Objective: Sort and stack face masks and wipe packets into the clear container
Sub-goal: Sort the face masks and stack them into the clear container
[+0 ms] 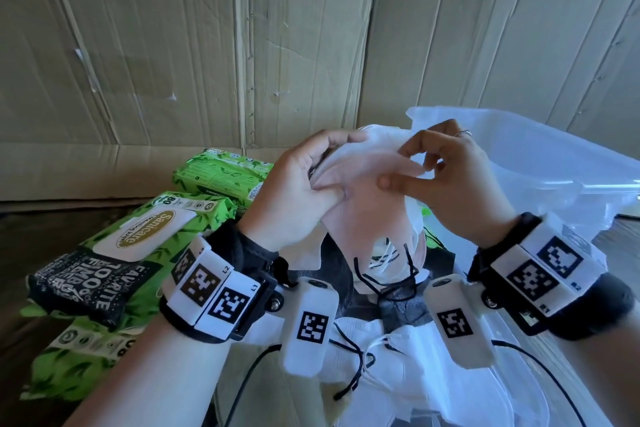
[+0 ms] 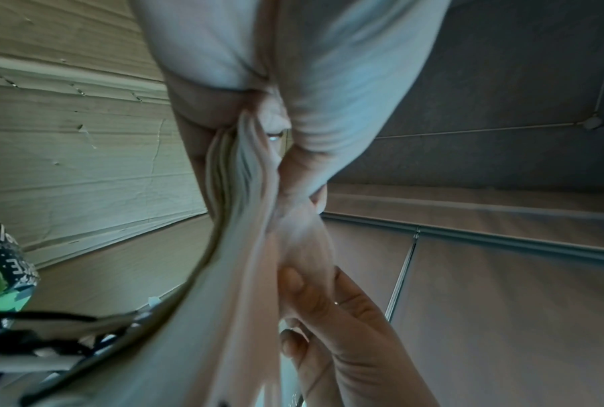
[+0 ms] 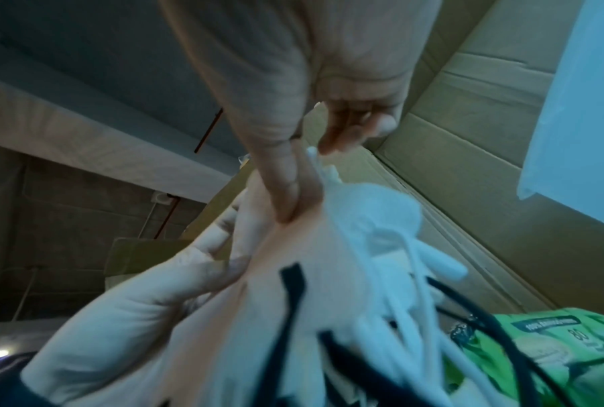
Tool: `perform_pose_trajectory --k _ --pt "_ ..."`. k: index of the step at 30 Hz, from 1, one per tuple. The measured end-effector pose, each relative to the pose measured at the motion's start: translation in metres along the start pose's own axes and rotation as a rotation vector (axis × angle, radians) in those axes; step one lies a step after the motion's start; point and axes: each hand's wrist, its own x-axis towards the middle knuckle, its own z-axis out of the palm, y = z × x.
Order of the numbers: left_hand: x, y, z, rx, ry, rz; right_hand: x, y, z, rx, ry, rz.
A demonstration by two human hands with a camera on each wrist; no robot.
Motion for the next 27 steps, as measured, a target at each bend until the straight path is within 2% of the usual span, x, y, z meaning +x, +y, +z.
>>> perform_pose_trajectory --k 4,9,14,17,19,22,25,27 --pt "0.001 -0.001 0.0 0.017 -0.007 -0.026 -0.004 0.001 -0.003 0.096 -0.052 -0.069" --pt "-0.002 0.004 0.002 0.011 -0.03 -0.085 0.0 -0.001 -0.004 0.374 -0.043 0.03" --pt "-0.002 0.006 0.001 -0.057 -0.056 -0.107 0.002 0.0 -0.003 0.396 -0.003 0.122" --pt "-0.002 0.005 0.001 -0.134 -0.096 -0.119 0.0 0.005 0.003 0.206 0.035 0.176" --pt "-0.001 0.007 0.002 -0.2 -0.105 -0.11 -0.003 0.005 0.008 0.211 -0.086 0.228" --pt "0.0 0.009 0.006 -0.252 -0.032 -0.075 -0.008 0.005 0.015 0.508 -0.295 0.254" --pt "0.001 0.006 0.01 -0.309 0.096 -0.104 -0.007 0.004 0.02 0.55 -0.254 0.224" --pt "0.0 0.004 0.012 -0.283 0.096 -0.088 -0.005 0.004 0.023 0.503 -0.209 0.193"
